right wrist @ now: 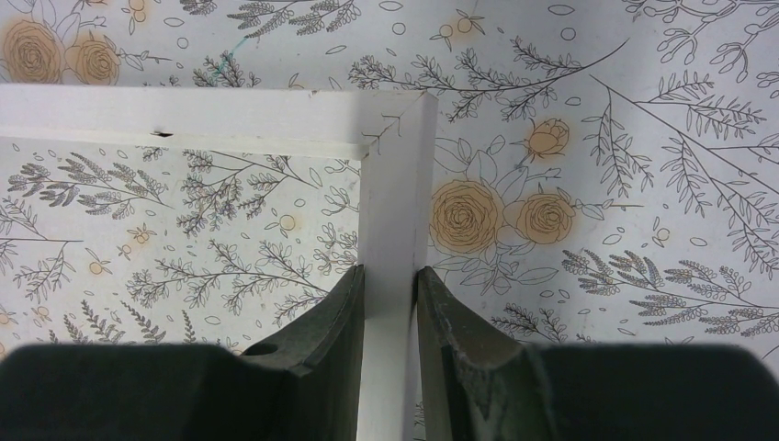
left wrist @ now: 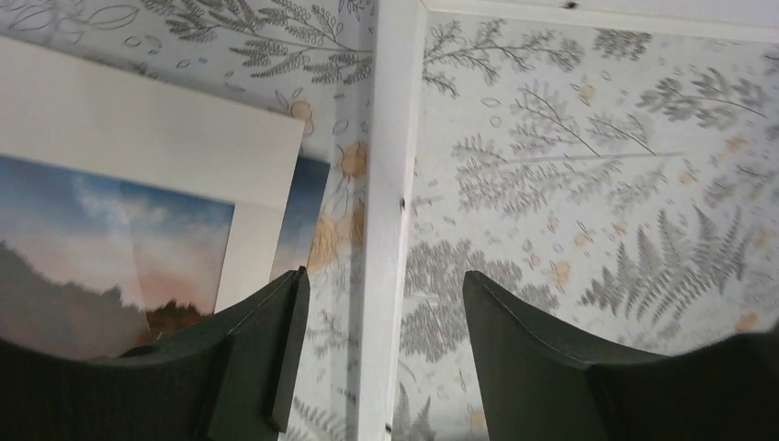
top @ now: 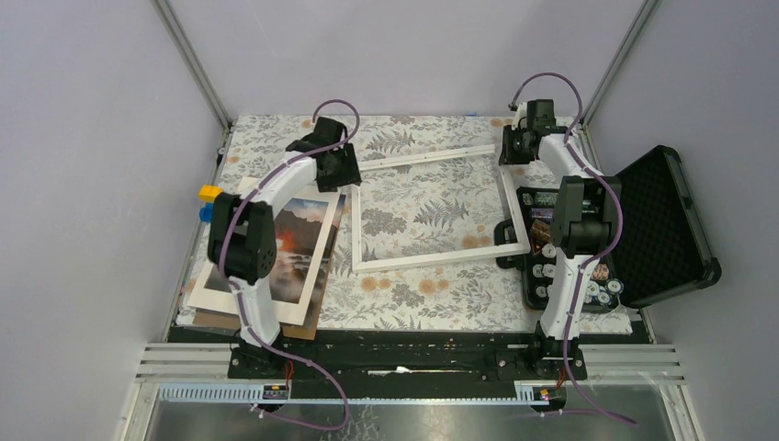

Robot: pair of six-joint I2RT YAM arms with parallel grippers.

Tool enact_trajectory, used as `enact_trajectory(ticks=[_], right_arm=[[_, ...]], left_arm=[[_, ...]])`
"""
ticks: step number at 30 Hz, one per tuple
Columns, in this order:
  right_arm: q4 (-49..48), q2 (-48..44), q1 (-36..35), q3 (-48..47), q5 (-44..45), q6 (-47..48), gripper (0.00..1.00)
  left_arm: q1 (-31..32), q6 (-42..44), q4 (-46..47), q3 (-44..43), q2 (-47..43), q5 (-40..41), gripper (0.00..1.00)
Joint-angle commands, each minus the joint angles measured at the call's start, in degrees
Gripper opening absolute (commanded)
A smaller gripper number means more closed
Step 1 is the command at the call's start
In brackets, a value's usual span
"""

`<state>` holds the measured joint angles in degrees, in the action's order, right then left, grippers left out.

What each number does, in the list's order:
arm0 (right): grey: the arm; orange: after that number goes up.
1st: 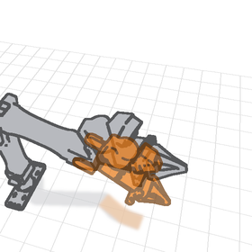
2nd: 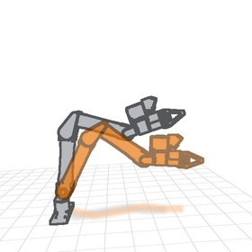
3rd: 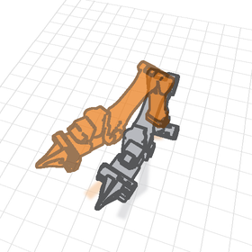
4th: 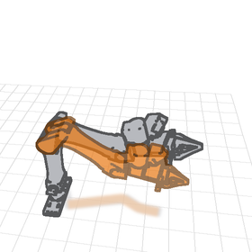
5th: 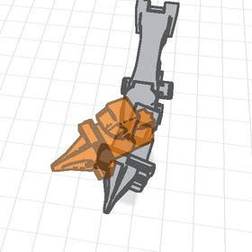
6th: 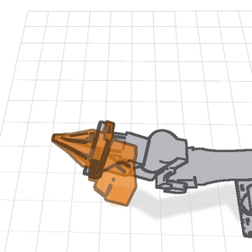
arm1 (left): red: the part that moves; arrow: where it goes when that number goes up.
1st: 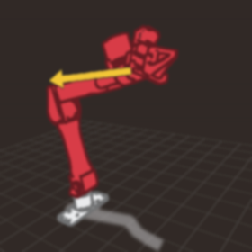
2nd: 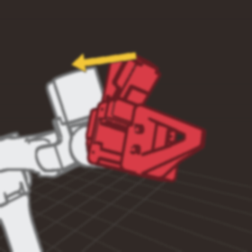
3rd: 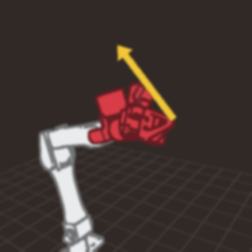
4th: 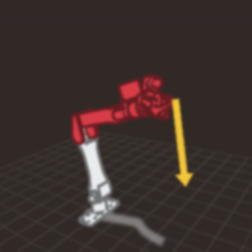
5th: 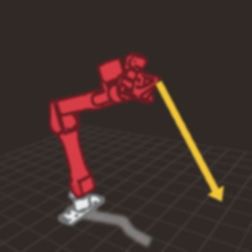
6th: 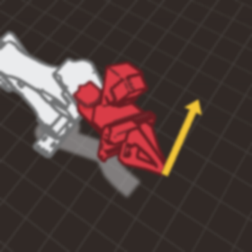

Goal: Put the photo into the frame

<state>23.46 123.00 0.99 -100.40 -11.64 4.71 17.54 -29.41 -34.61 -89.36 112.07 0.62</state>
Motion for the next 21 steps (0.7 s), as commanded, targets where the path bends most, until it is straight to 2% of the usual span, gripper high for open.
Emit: enact_trajectory(ticks=[1,6,14,16,21], right_arm=[[-0.71,-1.31,0.12,0.31,0.15,0.22,0.0],[-0.53,-1.45,0.06,0.38,0.17,0.39,0.0],[-0.58,-1.48,0.08,0.29,-0.99,0.4,0.0],[-0.52,-1.37,0.08,0.29,-0.83,0.4,0.0],[-0.17,-1.42,0.06,0.36,-1.13,0.39,0.0]], left_arm=[[1.47,0.46,-1.85,4.85,-9.5,-0.08,0.7],[6.29,-2.06,-5.28,11.21,-14.77,2.22,0.74],[11.92,-5.8,-7.37,18.54,-19.14,5.5,0.72],[12.39,-6.11,-7.07,18.86,-18.19,4.87,0.69],[12.52,-6.04,-6.92,19.57,-15.95,7.32,0.5]])
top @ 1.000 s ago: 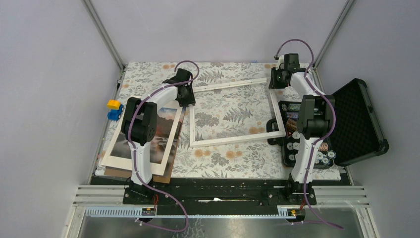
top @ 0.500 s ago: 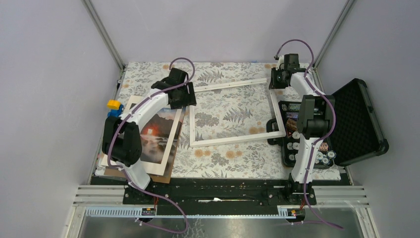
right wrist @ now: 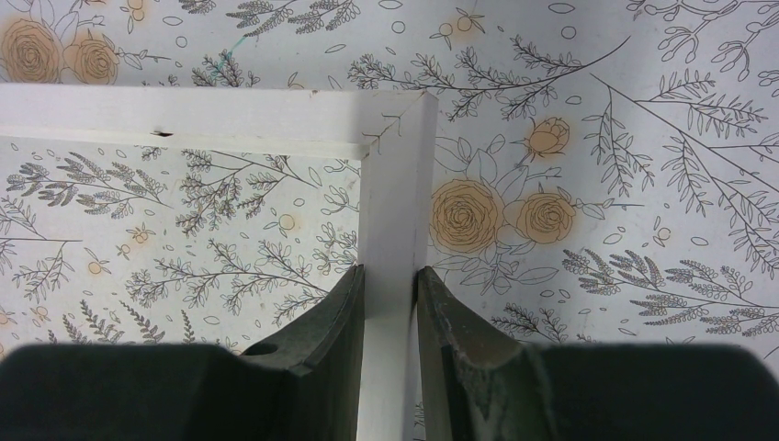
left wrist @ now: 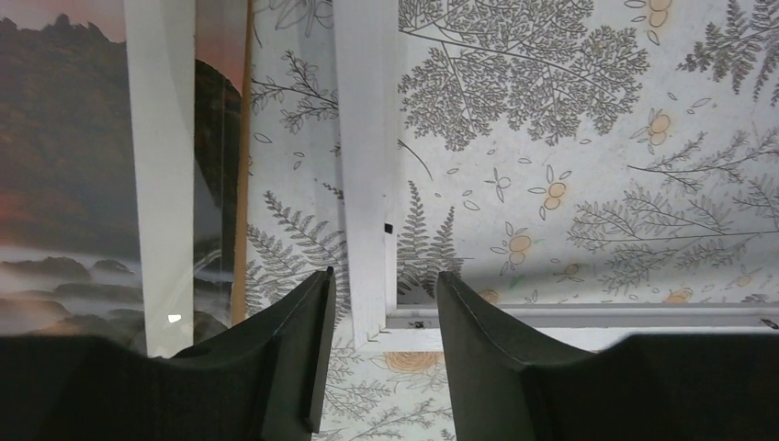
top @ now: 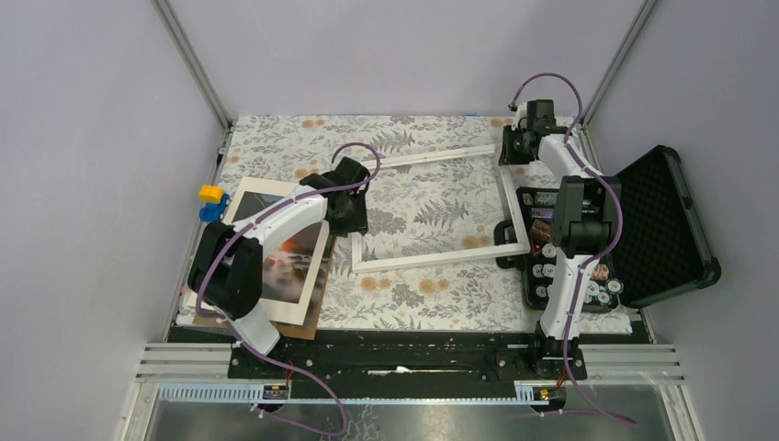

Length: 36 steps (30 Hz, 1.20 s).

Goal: Put the photo into the frame

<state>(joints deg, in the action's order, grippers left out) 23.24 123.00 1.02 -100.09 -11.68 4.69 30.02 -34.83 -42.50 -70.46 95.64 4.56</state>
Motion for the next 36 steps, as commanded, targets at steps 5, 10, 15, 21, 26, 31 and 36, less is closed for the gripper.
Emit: enact_trajectory(ticks=[5,10,15,21,26,31,36], right_arm=[[-0.02,-1.54,0.07,0.15,-1.23,0.43,0.0],[0.05,-1.42,-0.05,0.07,-1.75,0.23,0.0],[0.05,-1.23,-0.01,0.1,-1.83,0.33,0.0],[0.13,-0.95,-0.04,-0.08,-1.94,0.42,0.0],[0.22,-0.67,-0.01,-0.25,-1.93,0.5,0.0],[0.55,-0.66,0.01,-0.21,-1.15,0.76,0.0],[0.58,-0.66,-0.01,-0.34,-1.11,0.59,0.0]], left_arm=[[0.04,-0.76,2.88,1.55,1.94,3.01,0.48],[0.04,-0.71,3.85,2.08,3.92,3.01,0.52],[0.03,-0.51,4.72,2.51,4.85,2.95,0.51],[0.04,-0.43,5.57,3.37,5.24,3.92,0.44],[0.04,0.33,5.6,2.11,6.38,4.54,0.35],[0.03,0.28,5.39,2.23,7.24,6.0,0.24],[0.03,-1.27,4.9,3.09,7.3,8.16,0.01]])
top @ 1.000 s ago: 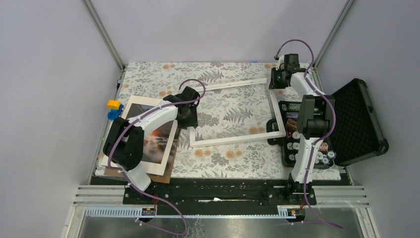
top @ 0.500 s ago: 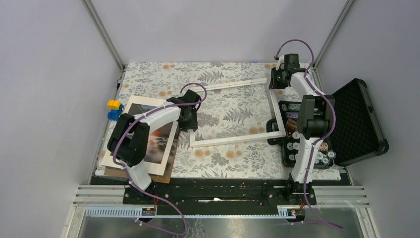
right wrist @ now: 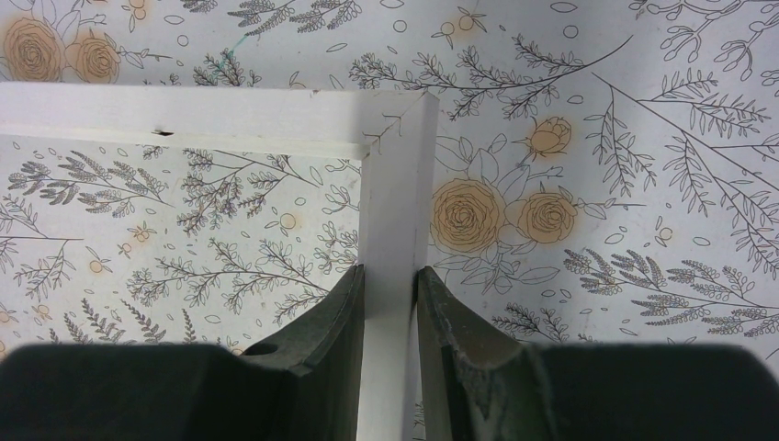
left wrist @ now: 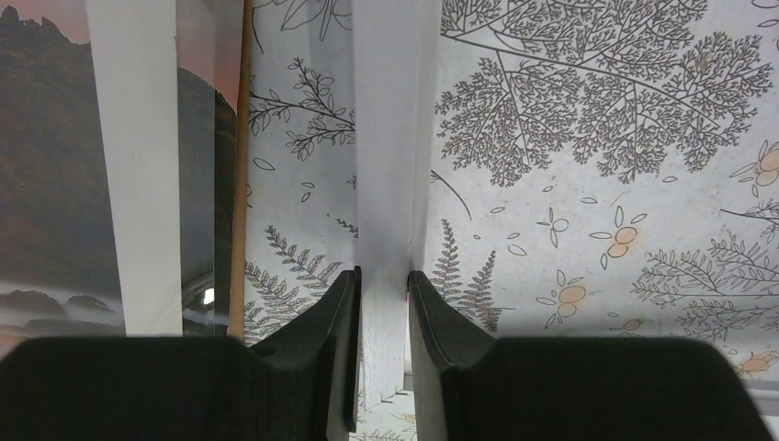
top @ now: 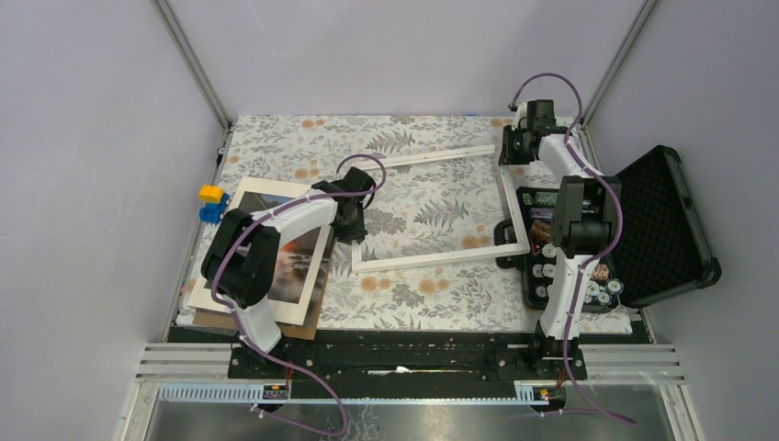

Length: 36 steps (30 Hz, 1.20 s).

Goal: Put the photo into the frame

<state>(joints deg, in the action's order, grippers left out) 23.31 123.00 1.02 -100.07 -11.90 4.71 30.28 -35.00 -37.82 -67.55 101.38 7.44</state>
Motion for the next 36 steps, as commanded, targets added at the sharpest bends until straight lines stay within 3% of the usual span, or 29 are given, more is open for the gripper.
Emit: enact_trajectory(ticks=[1,5,11,18,21,23,31,36], right_arm=[[0.51,-0.69,-0.05,-0.38,-0.7,0.56,0.0],[0.49,-0.24,-0.04,-0.55,-0.49,0.3,0.0],[1.19,0.25,-0.19,-1.02,-0.07,-0.38,0.0],[1.29,0.21,-0.74,-0.81,1.15,0.03,0.0],[1.55,0.4,-0.68,-0.91,1.55,0.21,0.0],[1.56,0.45,-0.73,-0.99,1.62,0.31,0.0],[1.93,0.6,-0.69,-1.18,1.96,0.03,0.0],[2.08,0.07,-0.71,-1.73,2.11,-2.46,0.0]], left_arm=[[-0.23,-1.57,0.21,0.77,1.16,5.83,0.0],[-0.22,-3.12,1.99,2.94,-0.68,7.32,0.0],[-0.75,-3.6,10.34,8.06,-5.08,1.56,0.0],[-0.75,-2.52,9.79,7.38,-6.95,3.2,0.0],[-0.75,-2.38,7.72,6.29,-8.28,3.16,0.41],[-0.75,-2.21,7.04,6.06,-9.04,3.74,0.52],[-0.75,-3.13,5.29,7.03,-12.24,0.43,0.72],[-0.75,-5.36,5.06,11.8,-19.71,-5.23,0.82]])
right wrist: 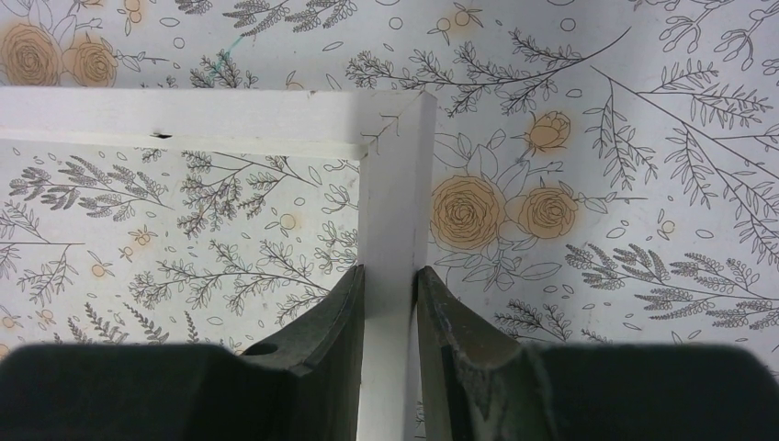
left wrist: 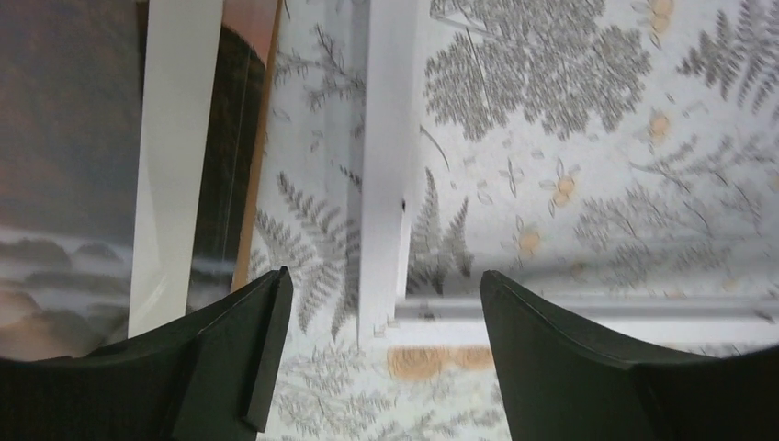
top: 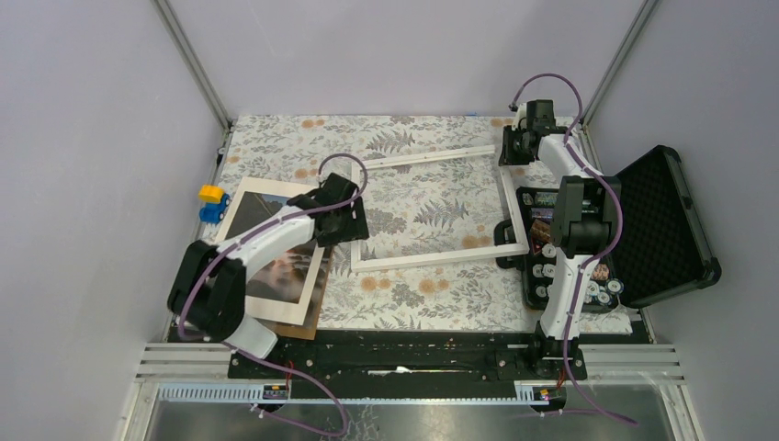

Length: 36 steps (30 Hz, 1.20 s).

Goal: Put the photo into the frame

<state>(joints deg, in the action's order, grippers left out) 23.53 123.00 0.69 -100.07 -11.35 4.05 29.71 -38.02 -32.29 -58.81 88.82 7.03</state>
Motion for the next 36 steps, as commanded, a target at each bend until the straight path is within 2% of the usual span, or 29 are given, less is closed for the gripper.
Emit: enact_trajectory(ticks=[1,5,9,11,17,19,24,29,33,36], right_arm=[[1.98,-0.08,-0.41,-1.97,1.97,-2.76,0.0],[2.73,-1.48,-0.42,-2.93,4.16,-7.67,0.0],[3.81,-3.89,-0.37,-2.78,10.42,-11.67,0.0],[4.98,-5.28,-0.36,-2.75,15.13,-14.85,0.0],[6.18,-12.08,-0.4,3.13,16.7,-24.92,0.0],[6.7,-15.14,-0.42,6.95,16.31,-28.7,0.0],[3.33,-24.54,-0.42,19.37,15.88,-35.31,0.0],[1.51,-31.66,-0.42,26.91,14.71,-35.52,0.0],[0.02,-34.78,1.48,29.17,13.26,-33.05,0.0],[-2.16,-35.7,4.42,29.53,8.68,-30.01,0.0]], left_arm=[[-0.18,-3.52,-0.1,4.6,-9.17,-6.32,0.85],[0.6,-11.5,7.16,12.98,-17.58,-17.23,0.98],[4.4,-15.64,13.14,17.49,-18.77,-21.05,0.99],[6.27,-16.44,16.03,18.37,-18.08,-21.72,0.99],[9.17,-18.07,26.62,19.71,-12.3,-24.05,0.99],[9.18,-18.02,31.28,19.44,-10.39,-24.65,0.99],[9.13,-16.32,36.16,15.24,-2.07,-26.16,0.99],[8.79,-15.74,40.03,12.68,1.17,-28.74,0.99],[8.27,-13.94,41.92,13.32,-1.06,-32.61,0.99],[6.69,-9.62,38.04,12.83,-5.47,-34.01,0.99]])
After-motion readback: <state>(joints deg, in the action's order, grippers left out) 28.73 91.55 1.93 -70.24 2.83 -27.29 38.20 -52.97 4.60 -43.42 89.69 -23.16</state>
